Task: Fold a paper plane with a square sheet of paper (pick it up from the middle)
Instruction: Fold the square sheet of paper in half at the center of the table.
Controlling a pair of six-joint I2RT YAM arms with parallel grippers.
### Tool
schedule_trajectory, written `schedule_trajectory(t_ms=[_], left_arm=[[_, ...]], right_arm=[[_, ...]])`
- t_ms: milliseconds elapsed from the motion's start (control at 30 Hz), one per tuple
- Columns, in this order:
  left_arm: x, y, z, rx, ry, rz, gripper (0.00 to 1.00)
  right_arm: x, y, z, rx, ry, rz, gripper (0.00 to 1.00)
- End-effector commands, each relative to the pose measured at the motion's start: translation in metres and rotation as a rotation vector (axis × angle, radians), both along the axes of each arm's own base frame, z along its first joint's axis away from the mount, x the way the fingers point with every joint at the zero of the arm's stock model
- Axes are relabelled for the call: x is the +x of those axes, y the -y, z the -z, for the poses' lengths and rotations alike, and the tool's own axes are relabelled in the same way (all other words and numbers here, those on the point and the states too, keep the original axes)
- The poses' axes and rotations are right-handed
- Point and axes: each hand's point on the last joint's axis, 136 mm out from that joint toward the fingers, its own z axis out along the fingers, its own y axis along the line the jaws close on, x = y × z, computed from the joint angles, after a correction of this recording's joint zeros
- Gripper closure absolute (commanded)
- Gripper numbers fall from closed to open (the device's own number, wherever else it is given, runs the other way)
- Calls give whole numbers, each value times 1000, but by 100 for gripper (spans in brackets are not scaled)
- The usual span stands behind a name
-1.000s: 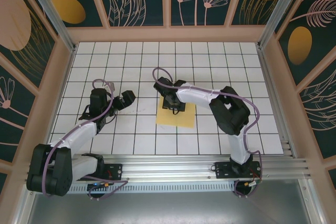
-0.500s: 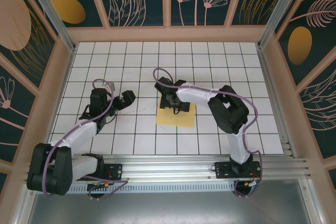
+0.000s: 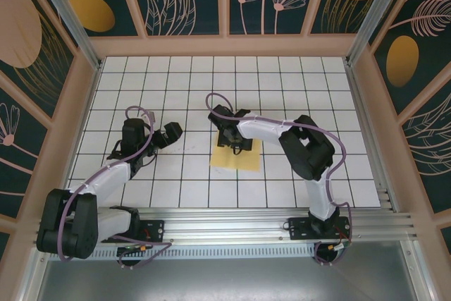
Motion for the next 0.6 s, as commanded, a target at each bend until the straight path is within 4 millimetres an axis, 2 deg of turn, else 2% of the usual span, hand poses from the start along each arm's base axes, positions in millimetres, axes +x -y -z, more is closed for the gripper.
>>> schedule_trajectory(t_ms=[0,167,300,367,567], left_arm=[[5,7,-10,-22,9,22,2],[4,7,-9,-21,6,22,1],[5,7,-9,-22,5,23,1],[5,7,-9,-23,3,22,1],[5,11,-11,-41,1,34,1]], right_arm=[[-6,2,4,-1,-37,-8,37],[2,-6,-20,56,11,-16,54],[6,-13,-42,117,49,-26,60],[8,-20,-56,172,71,-39,71],[11,-43,-97,430,98,-84,71]])
